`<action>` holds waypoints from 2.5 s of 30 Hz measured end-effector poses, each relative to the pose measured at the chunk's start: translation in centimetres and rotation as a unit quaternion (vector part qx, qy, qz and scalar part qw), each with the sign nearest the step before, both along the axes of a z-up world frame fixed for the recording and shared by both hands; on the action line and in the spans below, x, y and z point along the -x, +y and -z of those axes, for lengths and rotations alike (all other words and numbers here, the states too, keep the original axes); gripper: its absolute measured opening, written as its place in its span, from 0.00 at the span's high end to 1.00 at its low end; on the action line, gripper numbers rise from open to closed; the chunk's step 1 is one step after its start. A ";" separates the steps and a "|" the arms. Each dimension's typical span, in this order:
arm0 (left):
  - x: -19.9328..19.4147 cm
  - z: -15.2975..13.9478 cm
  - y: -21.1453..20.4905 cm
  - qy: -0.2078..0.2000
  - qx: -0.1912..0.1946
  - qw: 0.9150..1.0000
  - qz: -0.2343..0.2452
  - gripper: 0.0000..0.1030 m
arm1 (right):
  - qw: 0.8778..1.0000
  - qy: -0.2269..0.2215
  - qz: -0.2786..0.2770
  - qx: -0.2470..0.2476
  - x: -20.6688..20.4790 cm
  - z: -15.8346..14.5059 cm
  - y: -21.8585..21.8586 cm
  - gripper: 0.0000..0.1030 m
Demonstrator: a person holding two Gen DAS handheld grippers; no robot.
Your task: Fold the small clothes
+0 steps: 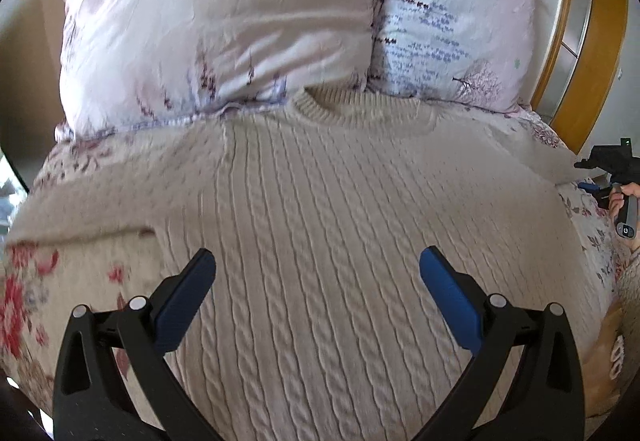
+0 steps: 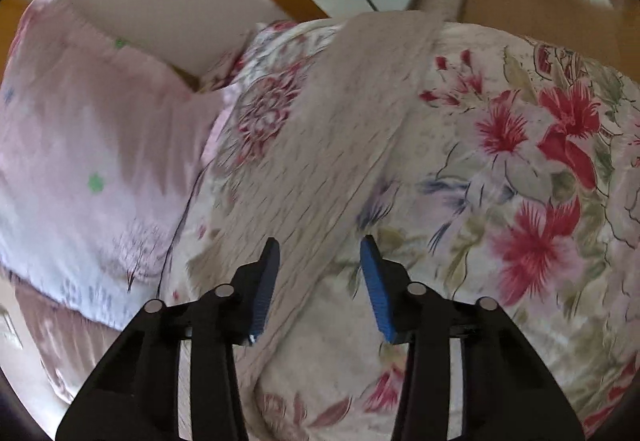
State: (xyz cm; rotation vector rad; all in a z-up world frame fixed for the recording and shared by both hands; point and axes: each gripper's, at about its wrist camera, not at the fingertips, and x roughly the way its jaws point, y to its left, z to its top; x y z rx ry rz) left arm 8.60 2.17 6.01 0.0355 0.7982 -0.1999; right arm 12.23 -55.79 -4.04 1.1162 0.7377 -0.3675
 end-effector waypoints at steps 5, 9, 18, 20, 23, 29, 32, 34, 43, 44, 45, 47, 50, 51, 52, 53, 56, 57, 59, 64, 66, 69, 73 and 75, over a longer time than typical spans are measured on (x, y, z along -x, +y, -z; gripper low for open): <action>-1.7 0.0 -0.1 0.006 0.004 1.000 -0.002 0.02 | 1.000 -0.010 0.011 -0.005 0.1 0.1 -1.6 0.69; -2.9 0.4 -0.1 0.025 0.023 0.999 0.003 0.02 | 0.999 -0.012 0.033 -0.007 -0.2 0.5 -2.5 0.77; -4.6 0.7 0.0 0.040 0.062 0.997 0.025 0.02 | 0.996 -0.034 0.020 0.082 -0.4 -1.6 -1.4 0.91; -5.1 0.9 0.5 0.057 0.102 0.993 0.029 0.02 | 0.991 -0.058 0.004 0.122 -0.3 -3.7 0.0 0.92; -5.6 1.0 0.8 0.066 0.140 0.987 0.031 0.02 | 0.981 -0.104 -0.042 0.161 -0.5 -7.0 3.4 0.92; -6.0 0.5 0.7 0.058 0.156 0.986 0.025 0.02 | 0.951 -0.170 -0.194 0.171 -1.9 -11.1 13.8 0.92; -6.5 0.7 0.9 0.066 0.178 0.982 0.017 0.02 | 0.931 -0.161 -0.283 0.165 -3.1 -10.1 20.0 0.92; -6.6 1.0 0.9 0.072 0.185 0.980 0.013 0.02 | 0.921 -0.124 -0.332 0.163 -4.2 -7.7 23.7 0.92; -6.3 1.7 1.2 0.083 0.184 0.979 0.019 0.02 | 0.939 -0.073 -0.330 0.058 -4.4 -3.8 23.8 0.61; -6.4 1.7 1.2 0.083 0.187 0.979 0.019 0.02 | 0.944 -0.079 -0.316 0.050 -4.3 -3.9 22.8 0.56; -6.3 1.7 1.3 0.084 0.191 0.978 0.020 0.02 | 0.950 -0.084 -0.297 0.047 -4.0 -4.2 22.0 0.56; -6.3 1.7 1.5 0.086 0.202 0.975 0.021 0.02 | 0.959 -0.085 -0.265 0.043 -4.0 -4.3 20.6 0.56; -6.3 1.8 1.9 0.093 0.214 0.972 0.020 0.02 | 0.974 -0.071 -0.211 0.047 -4.1 -4.0 18.5 0.71; -6.3 1.9 2.1 0.095 0.217 0.971 0.018 0.02 | 0.978 -0.056 -0.194 0.061 -4.2 -4.1 18.1 0.79; -6.3 1.9 2.2 0.095 0.217 0.971 0.017 0.02 | 0.979 -0.048 -0.182 0.075 -4.1 -4.3 18.0 0.82; -6.2 1.9 2.4 0.095 0.218 0.971 0.015 0.02 | 0.979 -0.044 -0.174 0.092 -4.1 -4.7 18.1 0.84; -6.1 1.9 3.2 0.091 0.220 0.971 0.008 0.02 | 0.967 -0.038 -0.159 0.194 -4.4 -7.1 20.1 0.89; -6.1 1.8 3.5 0.089 0.223 0.971 0.005 0.02 | 0.957 -0.050 -0.165 0.234 -4.7 -8.4 21.8 0.90; -6.1 1.8 4.0 0.086 0.231 0.969 0.000 0.02 | 0.930 -0.093 -0.210 0.287 -5.2 -10.8 25.7 0.91; -6.5 2.2 4.9 0.098 0.266 0.959 -0.013 0.07 | 0.840 -0.110 -0.452 0.280 -7.1 -10.1 36.0 0.90; -6.7 2.6 4.9 0.107 0.276 0.955 -0.013 0.11 | 0.814 -0.078 -0.507 0.272 -6.9 -8.0 38.6 0.82; -7.2 3.2 4.7 0.123 0.290 0.949 -0.010 0.17 | 0.814 -0.061 -0.533 0.224 -5.9 -5.9 38.5 0.68; -8.6 4.1 3.9 0.150 0.317 0.936 -0.009 0.27 | 0.868 -0.053 -0.482 0.109 -4.7 -5.0 33.1 0.63; -9.3 4.5 3.6 0.160 0.333 0.929 -0.012 0.33 | 0.899 -0.057 -0.430 0.052 -4.4 -4.9 29.7 0.63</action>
